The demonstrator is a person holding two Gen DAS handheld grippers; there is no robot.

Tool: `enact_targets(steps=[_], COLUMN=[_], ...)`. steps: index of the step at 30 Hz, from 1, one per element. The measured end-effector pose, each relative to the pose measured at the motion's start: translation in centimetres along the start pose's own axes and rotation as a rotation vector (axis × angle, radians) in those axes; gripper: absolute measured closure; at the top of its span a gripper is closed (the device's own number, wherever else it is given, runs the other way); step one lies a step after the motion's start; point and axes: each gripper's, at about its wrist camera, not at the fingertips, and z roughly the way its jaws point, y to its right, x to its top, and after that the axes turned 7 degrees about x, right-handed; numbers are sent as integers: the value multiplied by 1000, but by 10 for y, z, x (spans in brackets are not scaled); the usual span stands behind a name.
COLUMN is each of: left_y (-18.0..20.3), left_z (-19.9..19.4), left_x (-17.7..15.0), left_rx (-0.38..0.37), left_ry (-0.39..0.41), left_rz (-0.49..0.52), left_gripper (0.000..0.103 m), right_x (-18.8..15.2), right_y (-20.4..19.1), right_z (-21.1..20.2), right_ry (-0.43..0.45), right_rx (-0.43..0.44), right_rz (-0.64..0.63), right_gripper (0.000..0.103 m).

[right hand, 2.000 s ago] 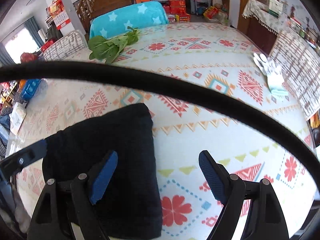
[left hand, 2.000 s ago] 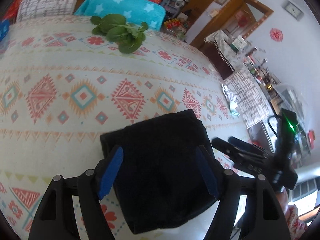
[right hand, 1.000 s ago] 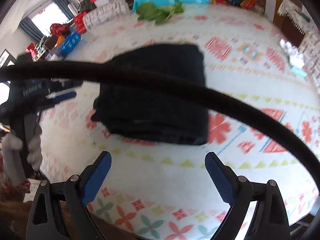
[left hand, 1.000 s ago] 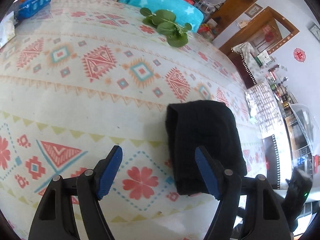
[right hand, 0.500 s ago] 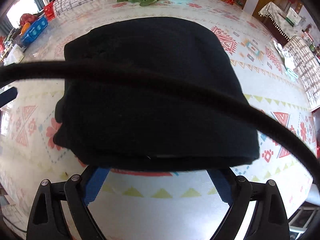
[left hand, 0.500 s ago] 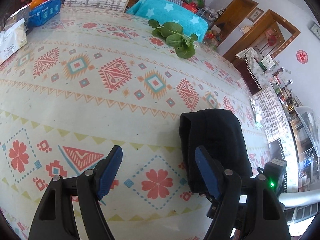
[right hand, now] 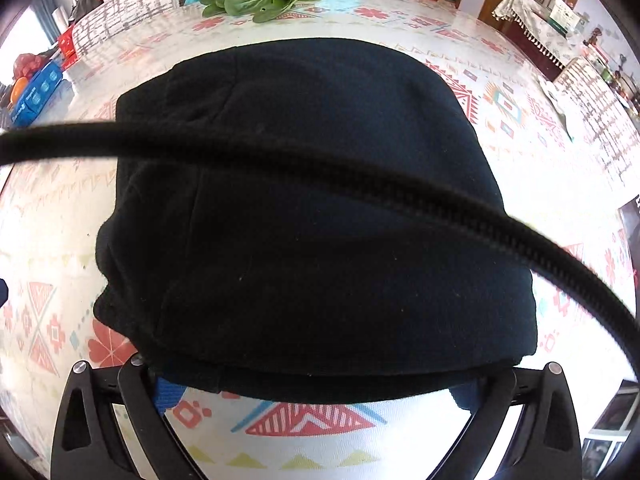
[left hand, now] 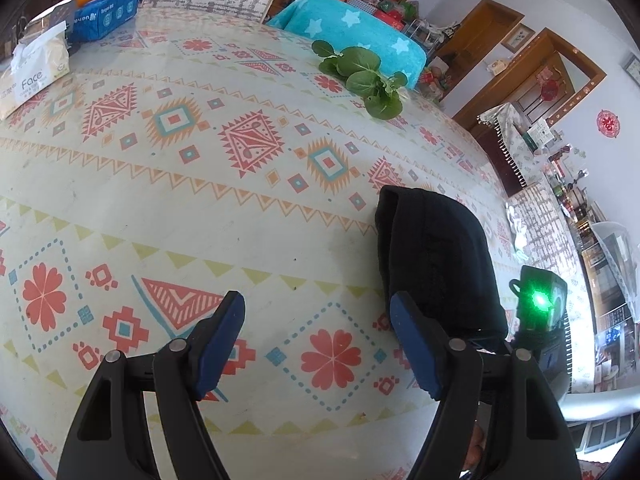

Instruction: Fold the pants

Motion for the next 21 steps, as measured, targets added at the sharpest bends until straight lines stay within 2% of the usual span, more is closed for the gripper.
enact_targets(steps=[3, 6, 13, 18, 21], left_y=[9, 25, 84, 131, 153], left_z=[-4, -10, -26, -45, -57], left_x=[-6, -15, -51, -78, -91], left_rx=[44, 108, 253, 290, 298], left_ry=[12, 36, 104, 162, 198], left_rz=[24, 69, 218, 280, 309], left_gripper=[29, 29, 29, 29, 28], right_x=[-14, -31, -75, -99, -99], right_y=[5, 16, 64, 100, 113], right_z=[-19, -46, -90, -118, -125], right_ry=[8, 60, 193, 247, 281], right_rx=[37, 67, 5, 34, 46], right_rz=[-24, -47, -9, 28, 13], right_gripper=[0, 0, 0, 0, 0])
